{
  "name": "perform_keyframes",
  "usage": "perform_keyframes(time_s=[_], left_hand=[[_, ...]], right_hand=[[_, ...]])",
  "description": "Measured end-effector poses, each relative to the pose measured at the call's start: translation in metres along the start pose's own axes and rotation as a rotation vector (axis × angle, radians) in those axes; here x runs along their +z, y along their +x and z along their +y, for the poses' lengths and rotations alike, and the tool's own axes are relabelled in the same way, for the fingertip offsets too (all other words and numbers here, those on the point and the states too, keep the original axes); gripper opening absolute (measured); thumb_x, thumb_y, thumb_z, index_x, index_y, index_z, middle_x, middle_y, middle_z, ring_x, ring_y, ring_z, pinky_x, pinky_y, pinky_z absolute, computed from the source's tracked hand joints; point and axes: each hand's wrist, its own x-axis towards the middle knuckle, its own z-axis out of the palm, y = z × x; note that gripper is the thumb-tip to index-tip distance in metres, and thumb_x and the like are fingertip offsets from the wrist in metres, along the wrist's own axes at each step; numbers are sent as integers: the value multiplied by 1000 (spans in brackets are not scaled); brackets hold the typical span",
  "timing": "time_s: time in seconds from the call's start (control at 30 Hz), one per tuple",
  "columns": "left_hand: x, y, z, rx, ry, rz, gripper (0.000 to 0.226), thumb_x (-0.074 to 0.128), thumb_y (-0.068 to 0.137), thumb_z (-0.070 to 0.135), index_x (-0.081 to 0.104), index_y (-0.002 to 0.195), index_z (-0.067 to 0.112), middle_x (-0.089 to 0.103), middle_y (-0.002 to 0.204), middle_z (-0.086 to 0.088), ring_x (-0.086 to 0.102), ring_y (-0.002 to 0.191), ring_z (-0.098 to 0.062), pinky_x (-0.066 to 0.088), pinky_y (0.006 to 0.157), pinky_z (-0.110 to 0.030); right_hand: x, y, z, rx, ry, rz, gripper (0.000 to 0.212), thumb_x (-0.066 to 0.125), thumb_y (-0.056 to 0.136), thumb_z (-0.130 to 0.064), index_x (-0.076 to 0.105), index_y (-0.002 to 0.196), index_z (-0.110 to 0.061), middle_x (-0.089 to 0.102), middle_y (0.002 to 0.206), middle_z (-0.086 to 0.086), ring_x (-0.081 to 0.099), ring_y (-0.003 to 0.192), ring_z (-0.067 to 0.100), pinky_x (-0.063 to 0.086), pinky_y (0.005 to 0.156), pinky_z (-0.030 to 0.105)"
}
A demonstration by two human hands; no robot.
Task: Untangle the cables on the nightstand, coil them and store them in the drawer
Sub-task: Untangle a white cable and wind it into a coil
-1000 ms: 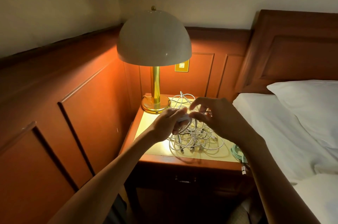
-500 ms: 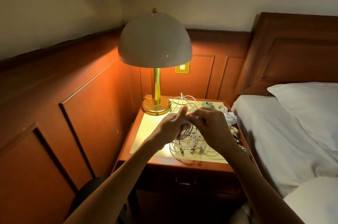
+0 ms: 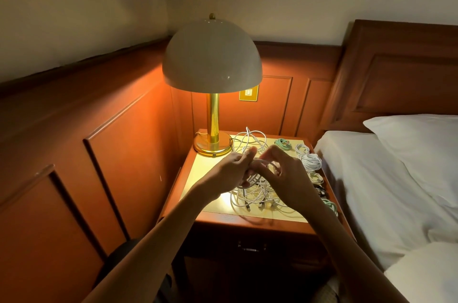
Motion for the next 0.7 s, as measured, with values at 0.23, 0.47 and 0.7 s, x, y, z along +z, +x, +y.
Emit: perform_keyframes(time_s=[0.23,0.47,0.7], left_hand=[[2,-1,4,-2,52,-39,61,33,93,61,61,57,21,46,48,10,43,47,-7,43,55,-24],[17,-5,14,495,419,329,43,36,108,30,54,69,27,50,54,14,54,47,-4,33,46,-12],[31,1,-5,625,374,471,38,30,108,34,52,80,20,50,62,9,52,52,-13,40,46,-23]], right_hand=[[-3,5,8,95,136,-77,23,68,83,-48,57,86,-29,72,89,-12,67,92,-7,54,78,26],[-8,6,2,5,128,196,19,67,81,-52,65,79,-33,68,72,-16,60,61,16,44,57,26],[-2,2,1,27,249,300,14,75,85,-28,70,80,-15,69,70,-11,64,66,9,48,60,19]])
